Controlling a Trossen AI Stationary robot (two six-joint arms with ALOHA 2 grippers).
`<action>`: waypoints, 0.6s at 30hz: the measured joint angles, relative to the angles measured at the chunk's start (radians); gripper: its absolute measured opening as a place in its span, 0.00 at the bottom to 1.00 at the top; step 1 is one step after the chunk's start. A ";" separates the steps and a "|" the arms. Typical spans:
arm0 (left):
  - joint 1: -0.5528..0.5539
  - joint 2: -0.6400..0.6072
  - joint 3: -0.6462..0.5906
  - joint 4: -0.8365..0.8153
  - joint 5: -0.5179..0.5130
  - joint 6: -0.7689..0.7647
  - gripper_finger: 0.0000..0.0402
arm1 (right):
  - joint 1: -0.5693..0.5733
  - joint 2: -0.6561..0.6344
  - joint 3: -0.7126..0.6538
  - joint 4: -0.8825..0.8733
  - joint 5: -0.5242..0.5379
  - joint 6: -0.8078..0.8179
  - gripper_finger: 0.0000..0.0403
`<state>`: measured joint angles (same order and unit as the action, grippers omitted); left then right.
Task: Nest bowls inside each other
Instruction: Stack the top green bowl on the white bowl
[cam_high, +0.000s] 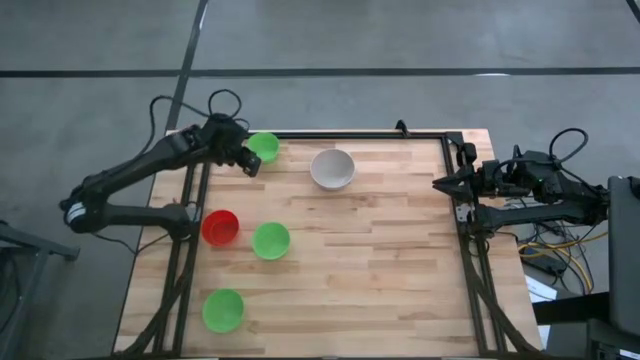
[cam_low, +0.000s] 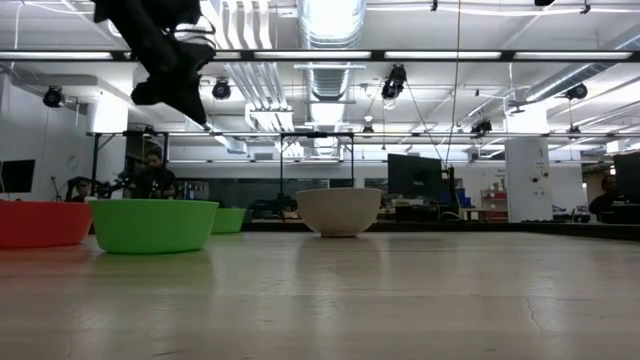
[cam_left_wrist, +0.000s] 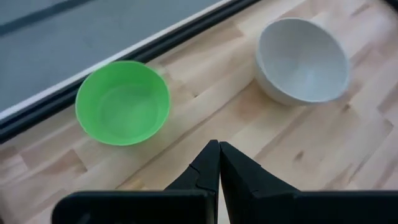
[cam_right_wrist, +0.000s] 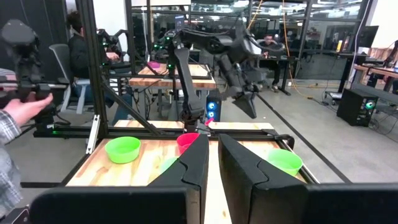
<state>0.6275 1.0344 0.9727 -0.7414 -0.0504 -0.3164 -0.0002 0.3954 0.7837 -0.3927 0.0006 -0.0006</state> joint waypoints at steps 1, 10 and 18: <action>0.011 0.018 0.004 0.008 0.011 0.000 0.04 | 0.000 0.000 0.000 0.000 0.000 0.000 0.08; 0.104 0.168 0.078 0.053 0.087 -0.025 0.04 | 0.000 0.000 0.000 0.000 0.000 0.000 0.08; 0.134 0.279 0.156 0.048 0.106 -0.028 0.04 | 0.000 0.000 0.000 0.000 0.000 0.000 0.08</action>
<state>0.7615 1.3131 1.1286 -0.6930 0.0555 -0.3446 -0.0002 0.3958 0.7836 -0.3927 0.0006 -0.0008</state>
